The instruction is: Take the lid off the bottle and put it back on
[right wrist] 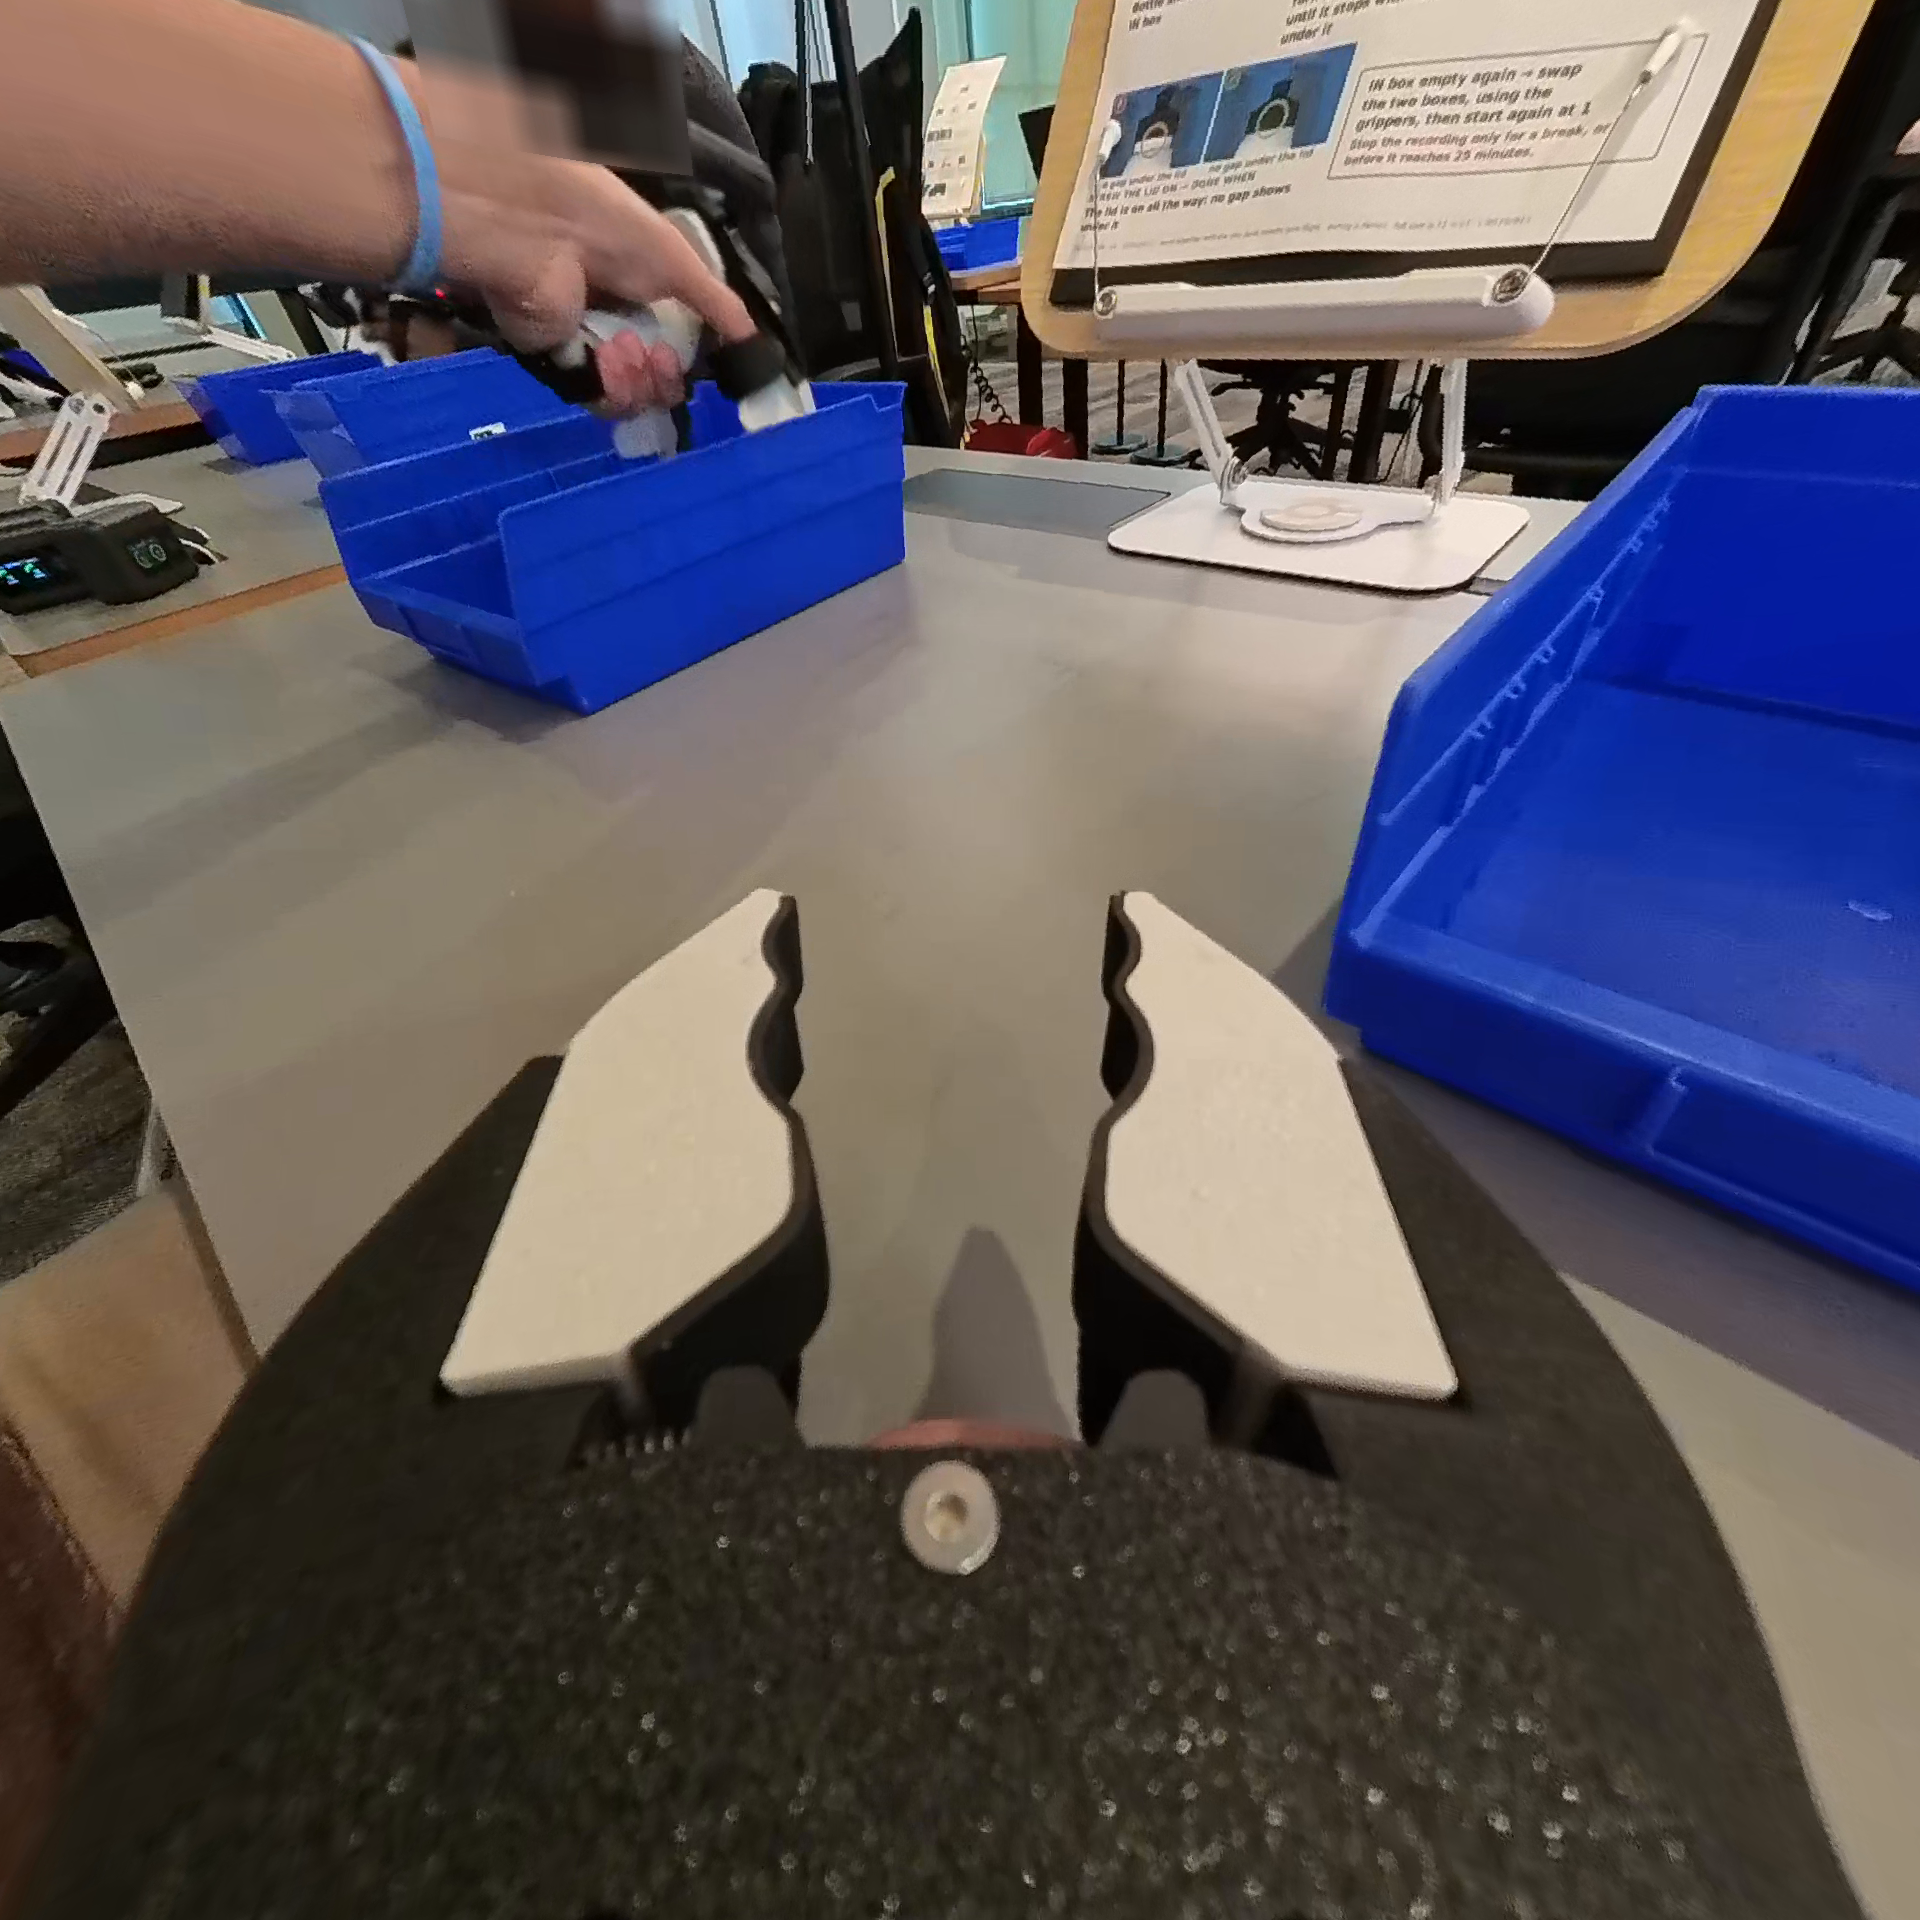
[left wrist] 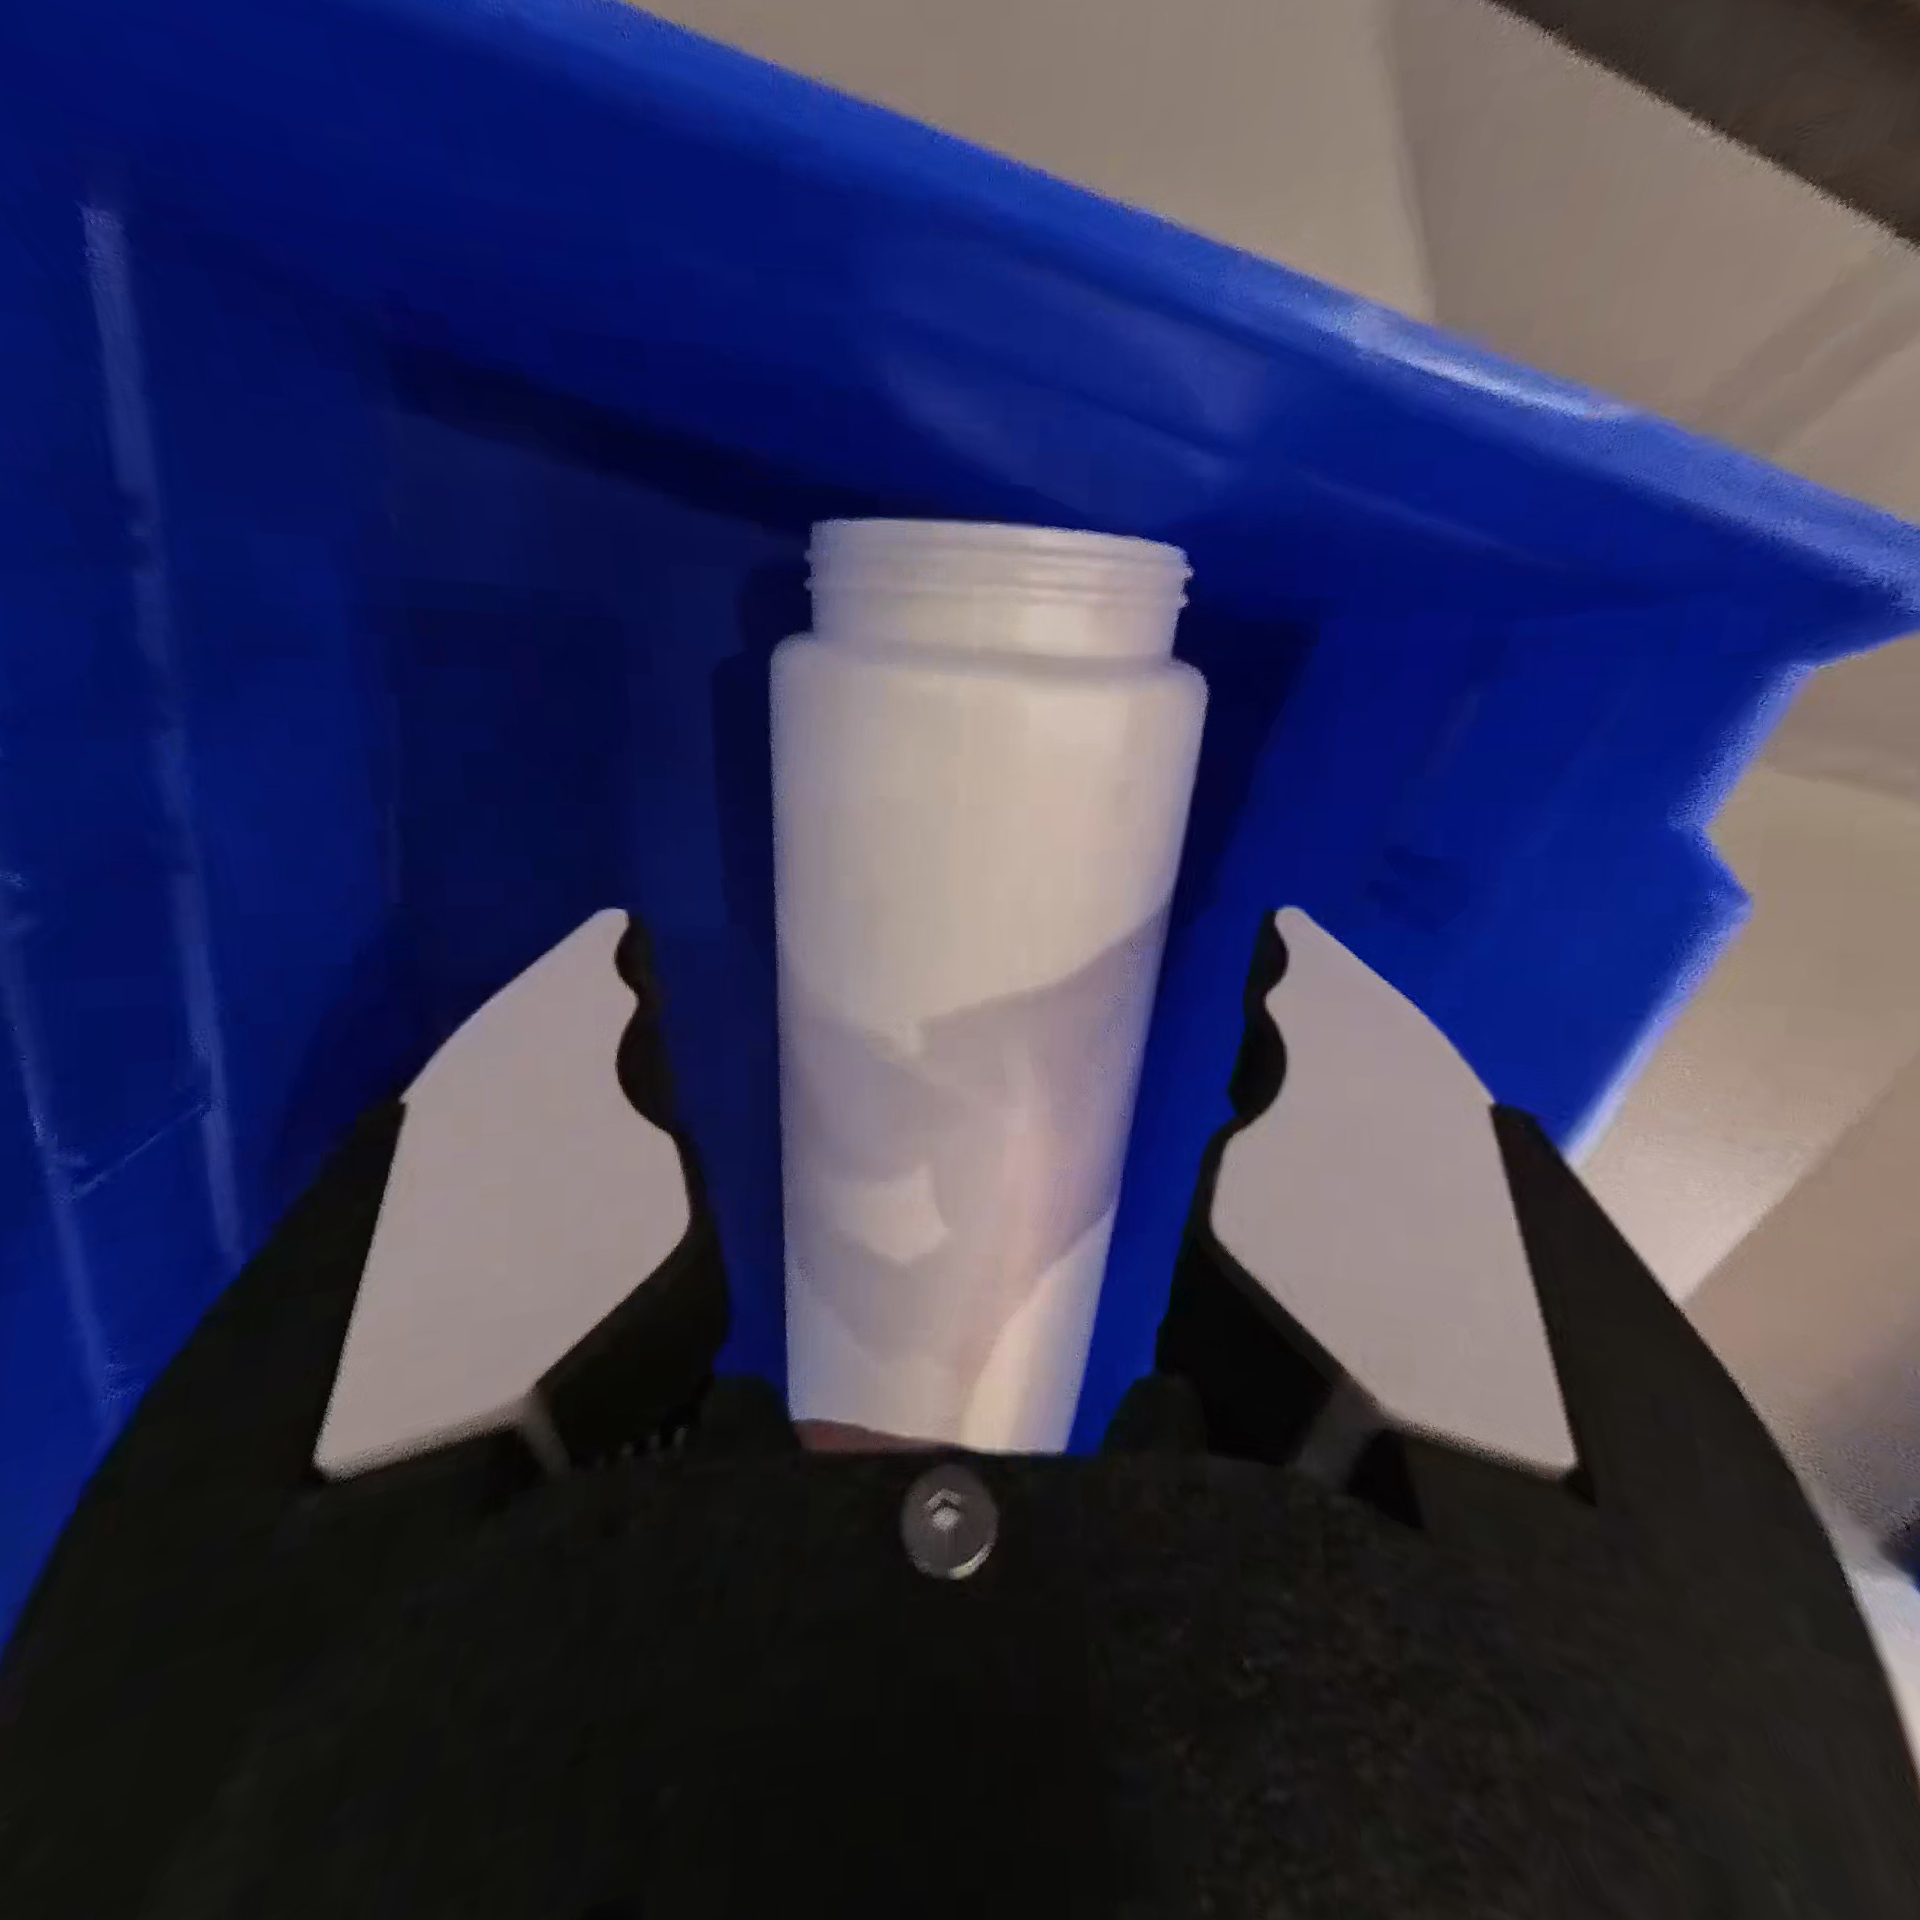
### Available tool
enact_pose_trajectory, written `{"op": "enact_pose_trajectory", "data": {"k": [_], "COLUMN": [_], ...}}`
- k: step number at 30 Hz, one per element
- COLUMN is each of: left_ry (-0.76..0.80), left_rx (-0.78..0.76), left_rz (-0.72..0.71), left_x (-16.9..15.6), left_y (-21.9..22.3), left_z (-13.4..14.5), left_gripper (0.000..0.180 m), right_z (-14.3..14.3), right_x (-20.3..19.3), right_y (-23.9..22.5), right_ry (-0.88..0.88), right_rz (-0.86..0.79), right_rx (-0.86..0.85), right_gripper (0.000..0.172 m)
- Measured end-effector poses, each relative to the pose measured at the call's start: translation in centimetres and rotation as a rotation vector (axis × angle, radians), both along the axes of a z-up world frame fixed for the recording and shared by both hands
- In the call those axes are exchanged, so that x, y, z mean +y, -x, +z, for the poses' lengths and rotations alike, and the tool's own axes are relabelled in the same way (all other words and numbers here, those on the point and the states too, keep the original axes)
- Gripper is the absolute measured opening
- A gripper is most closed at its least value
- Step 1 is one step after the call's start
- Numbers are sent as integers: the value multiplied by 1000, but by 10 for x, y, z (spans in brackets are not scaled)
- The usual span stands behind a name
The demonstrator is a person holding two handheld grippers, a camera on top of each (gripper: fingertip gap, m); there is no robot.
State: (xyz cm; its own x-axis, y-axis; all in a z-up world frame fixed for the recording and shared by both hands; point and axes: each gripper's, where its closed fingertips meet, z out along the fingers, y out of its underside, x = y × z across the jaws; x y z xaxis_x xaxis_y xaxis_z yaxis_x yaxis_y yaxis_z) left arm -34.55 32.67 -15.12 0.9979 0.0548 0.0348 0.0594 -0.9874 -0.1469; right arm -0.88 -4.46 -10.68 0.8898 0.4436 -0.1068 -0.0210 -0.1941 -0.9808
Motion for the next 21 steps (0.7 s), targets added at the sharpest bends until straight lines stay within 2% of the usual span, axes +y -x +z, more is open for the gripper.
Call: {"op": "enact_pose_trajectory", "data": {"k": [3, 4, 9, 12, 15, 21], "left_ry": [59, 75, 98, 48, -27, -313], "left_rx": [13, 7, -28, -25, -29, -56], "left_rz": [-53, -97, -144, -158, -197, -311], "left_x": [-2, -4, -9, -6, 0, 15], "left_y": [-2, -5, 3, 20, 35, 52], "left_z": [-17, -21, -20, -6, 26, 144], "left_gripper": [105, 86, 84, 84, 84, 84], "right_z": [-2, -3, -3, -3, -3, -4], "right_x": [1, 1, 2, 2, 2, 2], "right_y": [1, 2, 1, 0, 0, 2], "right_ry": [14, 19, 26, 30, 30, 34], "right_rz": [7, 10, 10, 11, 11, 9], "right_rx": [-7, -8, 4, 15, 16, -5], "right_gripper": [55, 55, 55, 55, 55, 55]}}
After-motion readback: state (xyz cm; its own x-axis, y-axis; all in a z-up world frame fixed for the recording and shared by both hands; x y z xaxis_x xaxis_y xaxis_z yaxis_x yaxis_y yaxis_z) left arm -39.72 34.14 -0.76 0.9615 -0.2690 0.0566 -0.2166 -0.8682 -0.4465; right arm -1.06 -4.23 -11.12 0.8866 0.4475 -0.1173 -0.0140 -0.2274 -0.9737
